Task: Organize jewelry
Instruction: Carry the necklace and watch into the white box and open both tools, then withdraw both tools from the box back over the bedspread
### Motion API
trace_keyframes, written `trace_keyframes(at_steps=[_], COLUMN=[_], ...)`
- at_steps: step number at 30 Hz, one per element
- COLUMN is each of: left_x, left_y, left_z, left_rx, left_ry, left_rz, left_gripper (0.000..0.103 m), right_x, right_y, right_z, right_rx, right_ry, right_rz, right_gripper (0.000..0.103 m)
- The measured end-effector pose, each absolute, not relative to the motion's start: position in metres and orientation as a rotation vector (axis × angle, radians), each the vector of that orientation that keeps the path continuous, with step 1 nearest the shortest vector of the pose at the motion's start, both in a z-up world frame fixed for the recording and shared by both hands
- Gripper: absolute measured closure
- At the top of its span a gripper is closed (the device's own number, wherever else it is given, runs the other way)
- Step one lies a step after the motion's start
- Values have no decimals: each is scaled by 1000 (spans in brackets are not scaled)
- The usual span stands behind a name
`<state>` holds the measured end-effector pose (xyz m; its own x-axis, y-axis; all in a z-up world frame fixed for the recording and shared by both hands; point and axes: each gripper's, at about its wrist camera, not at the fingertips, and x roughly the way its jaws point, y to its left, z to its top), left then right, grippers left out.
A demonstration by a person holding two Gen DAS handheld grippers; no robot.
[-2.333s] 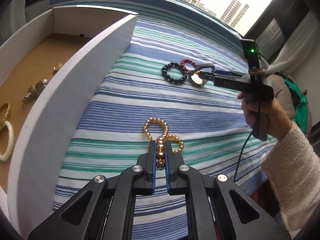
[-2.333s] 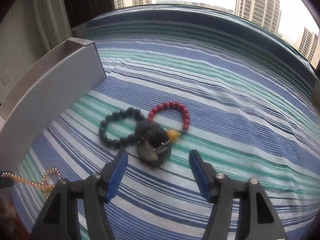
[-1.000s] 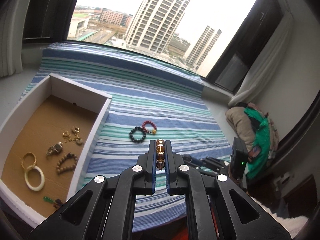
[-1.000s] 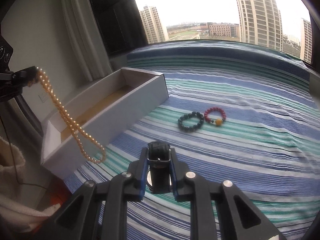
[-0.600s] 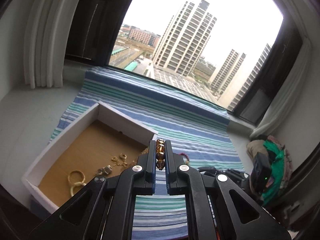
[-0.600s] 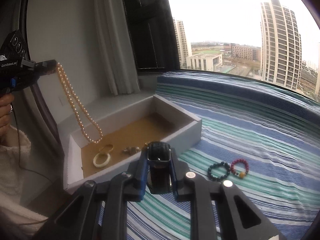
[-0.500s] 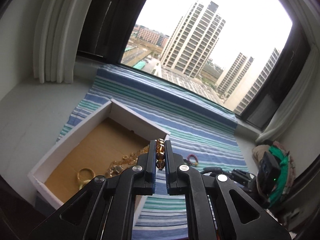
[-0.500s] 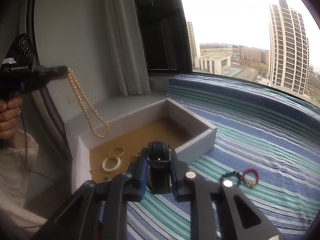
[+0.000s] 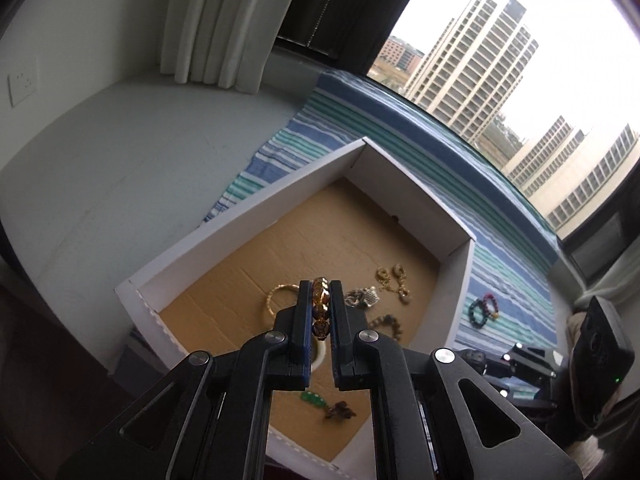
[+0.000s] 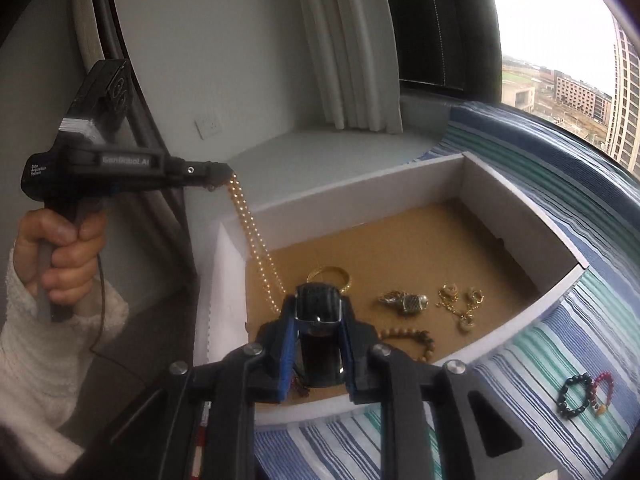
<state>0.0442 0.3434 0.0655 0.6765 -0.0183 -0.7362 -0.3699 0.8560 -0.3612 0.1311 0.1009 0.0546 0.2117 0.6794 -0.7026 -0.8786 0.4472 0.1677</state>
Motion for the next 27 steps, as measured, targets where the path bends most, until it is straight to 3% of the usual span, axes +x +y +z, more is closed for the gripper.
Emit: trace_keyframes(at_steps=[7,9,10,11,15,17,20,27], left_x=[45,42,40,37,22,15,6,7], left_y=[350,351,351,351,340,328,301,192], left_z=[23,21,22,25,54,70,87,69], left_rx=[-496,-492,-495,-496,-445,-407,-343,-242], left_ry=[880,882,877,864,782,737,692,732], left_rz=[279,295,297,303,327,329,299,54], left_gripper=[96,85,71,58,34,21,14,12], right_x=[128,129,131,133,135,132,123,107], right_y=[147,146,144,141,121,105,75,-8], right_z=[-1,-3,-1,3,40,66,98,91], right_rx=[-438,-432,-420,-402,-346,-318,-269,-209], right_ry=[904,908,906,898,800,721,614,580], right_rz=[1114,1100,1090,1083,1051,1031,986,816], right_gripper=[82,72,61,59,59,54,44,42])
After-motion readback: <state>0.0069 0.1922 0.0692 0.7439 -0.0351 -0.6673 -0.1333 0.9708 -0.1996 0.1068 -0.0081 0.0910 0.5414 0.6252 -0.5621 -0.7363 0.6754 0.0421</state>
